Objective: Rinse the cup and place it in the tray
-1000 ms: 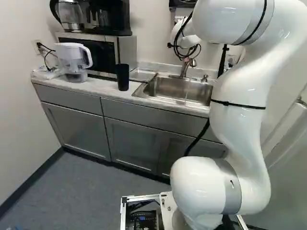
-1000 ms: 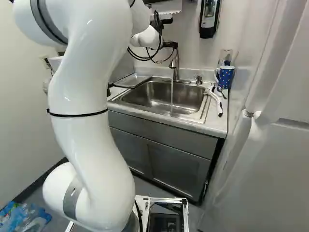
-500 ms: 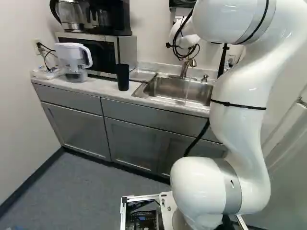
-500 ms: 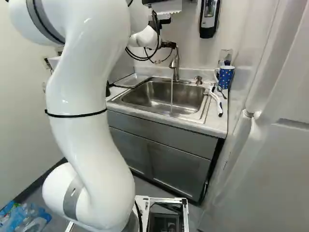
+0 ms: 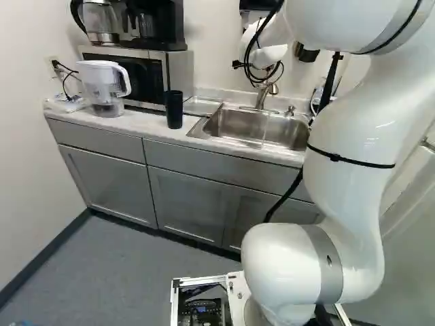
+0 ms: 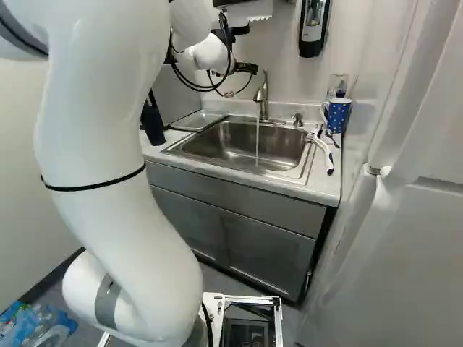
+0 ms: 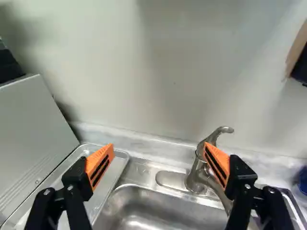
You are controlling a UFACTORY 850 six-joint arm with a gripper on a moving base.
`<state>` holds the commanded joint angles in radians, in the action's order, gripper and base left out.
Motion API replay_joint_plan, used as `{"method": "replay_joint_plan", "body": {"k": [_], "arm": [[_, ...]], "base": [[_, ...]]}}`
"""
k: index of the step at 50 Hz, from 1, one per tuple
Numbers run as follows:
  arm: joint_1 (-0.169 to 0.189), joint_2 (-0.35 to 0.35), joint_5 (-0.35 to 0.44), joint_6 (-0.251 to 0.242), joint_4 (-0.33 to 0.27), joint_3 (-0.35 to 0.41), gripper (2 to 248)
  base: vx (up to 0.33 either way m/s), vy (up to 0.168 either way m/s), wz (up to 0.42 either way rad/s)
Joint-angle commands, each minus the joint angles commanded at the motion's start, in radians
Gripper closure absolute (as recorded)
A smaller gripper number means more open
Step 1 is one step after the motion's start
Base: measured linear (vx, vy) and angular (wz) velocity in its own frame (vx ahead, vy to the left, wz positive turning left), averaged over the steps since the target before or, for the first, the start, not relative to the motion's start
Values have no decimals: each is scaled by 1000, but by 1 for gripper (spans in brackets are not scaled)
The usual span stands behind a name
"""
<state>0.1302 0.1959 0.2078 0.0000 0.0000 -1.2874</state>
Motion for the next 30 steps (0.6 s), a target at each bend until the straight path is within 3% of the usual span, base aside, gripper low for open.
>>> {"method": "replay_joint_plan", "body": {"k": [30], "arm": [[-18, -162, -190, 0, 0, 172, 3]], "base": [[0, 0, 0]]}}
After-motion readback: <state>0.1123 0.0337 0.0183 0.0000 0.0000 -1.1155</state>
